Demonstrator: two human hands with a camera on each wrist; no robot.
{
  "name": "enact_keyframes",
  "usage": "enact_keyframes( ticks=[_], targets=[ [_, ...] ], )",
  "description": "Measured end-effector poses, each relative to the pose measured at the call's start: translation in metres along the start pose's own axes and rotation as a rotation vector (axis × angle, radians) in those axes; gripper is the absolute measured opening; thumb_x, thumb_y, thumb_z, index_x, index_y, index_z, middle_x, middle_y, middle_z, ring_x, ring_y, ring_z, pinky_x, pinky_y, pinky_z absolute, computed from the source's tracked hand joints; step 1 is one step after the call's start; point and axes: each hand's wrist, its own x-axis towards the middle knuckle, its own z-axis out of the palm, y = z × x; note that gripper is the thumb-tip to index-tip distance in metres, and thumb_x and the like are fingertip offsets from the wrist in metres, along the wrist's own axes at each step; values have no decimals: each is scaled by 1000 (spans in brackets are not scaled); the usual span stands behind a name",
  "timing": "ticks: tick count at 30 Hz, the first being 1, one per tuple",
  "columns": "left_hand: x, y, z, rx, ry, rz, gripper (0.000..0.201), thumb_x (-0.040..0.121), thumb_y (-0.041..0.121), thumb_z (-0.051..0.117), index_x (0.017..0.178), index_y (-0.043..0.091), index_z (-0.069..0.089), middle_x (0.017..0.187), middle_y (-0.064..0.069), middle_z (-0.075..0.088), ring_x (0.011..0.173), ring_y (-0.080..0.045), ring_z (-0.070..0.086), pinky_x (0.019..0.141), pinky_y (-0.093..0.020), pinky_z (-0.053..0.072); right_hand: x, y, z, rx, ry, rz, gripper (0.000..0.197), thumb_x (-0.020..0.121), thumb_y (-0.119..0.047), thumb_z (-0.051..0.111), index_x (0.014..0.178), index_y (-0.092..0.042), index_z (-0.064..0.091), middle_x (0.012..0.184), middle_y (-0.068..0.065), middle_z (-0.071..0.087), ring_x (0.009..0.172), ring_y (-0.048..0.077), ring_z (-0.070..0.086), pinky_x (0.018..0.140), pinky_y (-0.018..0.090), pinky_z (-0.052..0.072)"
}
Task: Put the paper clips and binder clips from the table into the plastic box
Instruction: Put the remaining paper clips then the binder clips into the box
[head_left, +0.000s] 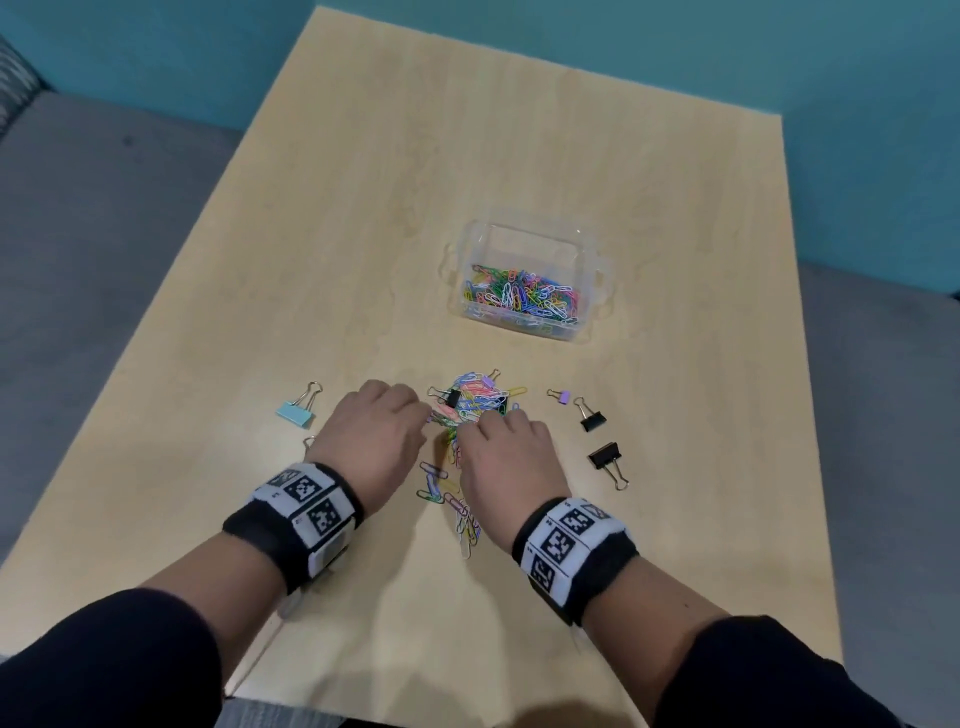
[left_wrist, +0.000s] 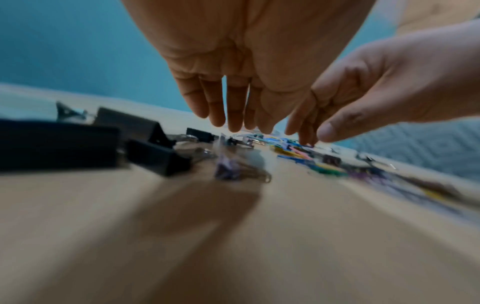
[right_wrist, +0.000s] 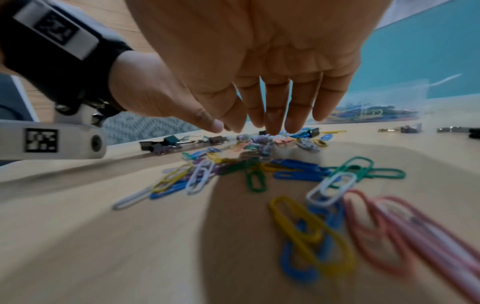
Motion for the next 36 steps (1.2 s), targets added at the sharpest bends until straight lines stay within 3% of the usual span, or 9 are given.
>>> enact_keyframes(
  ticks=[3, 12, 15, 17, 21, 25, 29, 33, 36],
  targets=[
    [16, 0, -1, -51, -44, -169, 16, 76, 24, 67, 88, 14, 66, 90, -7, 61, 82, -33, 52, 70, -43, 48, 13, 0, 2, -14, -44, 18, 24, 69, -16, 70, 90, -19, 57, 86, 4, 60, 83, 30, 52, 66, 38, 37],
    [29, 10, -3, -125, -42, -191, 8, 78, 17, 65, 78, 12, 58, 82, -9, 56, 76, -31, 48, 65, -41, 43, 16, 11, -5, 44, -74, 20, 20, 76, -9, 61, 92, -20, 55, 92, 5, 58, 89, 31, 50, 67, 36, 25],
    [26, 14, -5, -193, -53, -211, 15, 77, 10, 63, 72, 13, 49, 76, -8, 55, 73, -30, 47, 61, -38, 41, 12, 22, -8, 161, -51, 84, 7, 86, -12, 55, 88, -18, 59, 89, 5, 59, 85, 31, 50, 67, 35, 32],
    [23, 15, -7, -294, -56, -280, 15, 79, 11, 59, 71, 15, 47, 74, -5, 56, 75, -27, 48, 60, -36, 39, 8, 30, -9, 275, -58, 164, 17, 95, -21, 46, 93, -17, 63, 91, 4, 60, 87, 28, 51, 73, 38, 41],
    [8, 10, -18, -472, 30, -449, 15, 76, 16, 60, 67, 19, 49, 69, 1, 61, 68, -24, 55, 58, -34, 45, -8, 27, -14, 593, -33, 305, 11, 90, -22, 53, 83, -17, 60, 83, -1, 59, 76, 21, 54, 67, 35, 46],
    [-11, -7, -25, -429, 39, -559, 16, 80, 17, 58, 70, 21, 47, 68, 3, 62, 62, -19, 55, 55, -31, 45, -13, -2, -7, 541, -200, 176, 13, 89, -26, 53, 78, -19, 54, 80, -2, 59, 75, 22, 55, 66, 36, 47],
    [-20, -20, -22, -385, 26, -601, 17, 83, 21, 57, 69, 25, 48, 65, 7, 58, 59, -14, 55, 52, -28, 41, -10, -26, -2, 610, -195, 35, 13, 93, -30, 52, 89, -18, 58, 88, -1, 56, 85, 21, 51, 73, 38, 45],
    [-23, -20, -22, -278, 159, -434, 10, 85, 12, 55, 85, 18, 63, 88, 0, 59, 80, -25, 53, 65, -33, 43, -16, -15, 5, 280, -56, -178, 14, 83, -12, 54, 96, -11, 58, 99, 6, 55, 94, 28, 46, 77, 43, 46],
    [-22, -8, -16, -63, 139, -135, 30, 77, 8, 48, 102, 13, 65, 104, -12, 61, 88, -36, 54, 72, -42, 50, -14, -4, 10, 58, -33, -211, 40, 76, -10, 57, 116, -7, 52, 126, 15, 50, 120, 38, 42, 98, 49, 40]
  ],
)
